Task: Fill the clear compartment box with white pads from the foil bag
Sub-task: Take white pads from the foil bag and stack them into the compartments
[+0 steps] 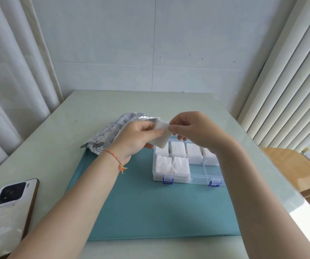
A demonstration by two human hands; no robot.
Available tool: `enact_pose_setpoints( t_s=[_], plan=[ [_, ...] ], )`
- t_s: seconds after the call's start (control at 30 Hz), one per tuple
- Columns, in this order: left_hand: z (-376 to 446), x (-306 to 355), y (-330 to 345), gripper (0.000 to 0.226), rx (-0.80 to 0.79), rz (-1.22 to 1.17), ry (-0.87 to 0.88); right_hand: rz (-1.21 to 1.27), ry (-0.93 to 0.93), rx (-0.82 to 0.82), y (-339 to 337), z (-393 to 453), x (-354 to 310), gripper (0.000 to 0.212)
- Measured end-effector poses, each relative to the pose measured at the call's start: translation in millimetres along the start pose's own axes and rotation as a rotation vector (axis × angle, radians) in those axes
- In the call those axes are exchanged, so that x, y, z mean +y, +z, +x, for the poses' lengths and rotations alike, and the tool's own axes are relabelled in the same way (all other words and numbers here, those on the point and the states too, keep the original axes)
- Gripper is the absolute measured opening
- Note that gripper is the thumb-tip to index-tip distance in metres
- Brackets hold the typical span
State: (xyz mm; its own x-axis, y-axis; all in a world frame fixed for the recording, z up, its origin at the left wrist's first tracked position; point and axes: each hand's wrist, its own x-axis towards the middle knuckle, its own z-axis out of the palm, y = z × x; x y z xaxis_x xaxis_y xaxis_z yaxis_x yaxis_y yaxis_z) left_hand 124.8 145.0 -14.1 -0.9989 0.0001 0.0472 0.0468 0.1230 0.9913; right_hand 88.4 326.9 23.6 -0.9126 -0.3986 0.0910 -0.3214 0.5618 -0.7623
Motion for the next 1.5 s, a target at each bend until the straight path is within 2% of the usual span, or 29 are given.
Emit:
enact_pose_setpoints(
  t_s=[0.13, 0.23, 0.4, 0.5, 0.6, 0.73, 0.87, 0.97, 1.07, 1.3, 1.5],
  plan=[
    [-2, 7, 13, 0.008, 0.060, -0.132, -0.045, 0.254, 0.042, -0.026, -8, -13, 2, 0.015],
    [-4, 9, 27, 0.007, 0.034, -0.176, -0.084, 0.377, 0.072, -0.022, -11, -24, 9, 0.015],
    [-6, 8, 54, 0.014, -0.018, -0.038, -0.083, 0.418, 0.141, 0.073, -17, -40, 32, 0.011],
    [-5, 5, 69, 0.019, -0.031, 0.089, -0.080, 0.423, 0.186, 0.118, -18, -47, 50, 0.022],
    [-6, 5, 80, 0.019, -0.020, 0.139, -0.086, 0.385, 0.178, 0.146, -19, -52, 60, 0.030],
    [-8, 7, 89, 0.019, -0.044, 0.225, -0.115, 0.229, 0.133, 0.129, -24, -59, 66, 0.019],
    [-6, 9, 85, 0.015, -0.090, 0.837, -0.037, 0.038, 0.258, 0.015, -34, -64, 70, 0.016],
    [-8, 14, 86, 0.013, -0.189, 1.085, -0.019, -0.072, 0.299, -0.059, -33, -62, 69, 0.020],
    [-9, 17, 89, 0.017, -0.254, 1.157, -0.006, -0.164, 0.296, -0.052, -26, -58, 69, 0.022],
    [-9, 11, 88, 0.020, -0.250, 1.146, -0.006, -0.297, 0.271, -0.026, -6, -48, 71, 0.024],
    [-7, 9, 83, 0.029, -0.305, 1.187, 0.017, -0.416, 0.251, -0.110, -5, -46, 69, 0.025]
  ],
)
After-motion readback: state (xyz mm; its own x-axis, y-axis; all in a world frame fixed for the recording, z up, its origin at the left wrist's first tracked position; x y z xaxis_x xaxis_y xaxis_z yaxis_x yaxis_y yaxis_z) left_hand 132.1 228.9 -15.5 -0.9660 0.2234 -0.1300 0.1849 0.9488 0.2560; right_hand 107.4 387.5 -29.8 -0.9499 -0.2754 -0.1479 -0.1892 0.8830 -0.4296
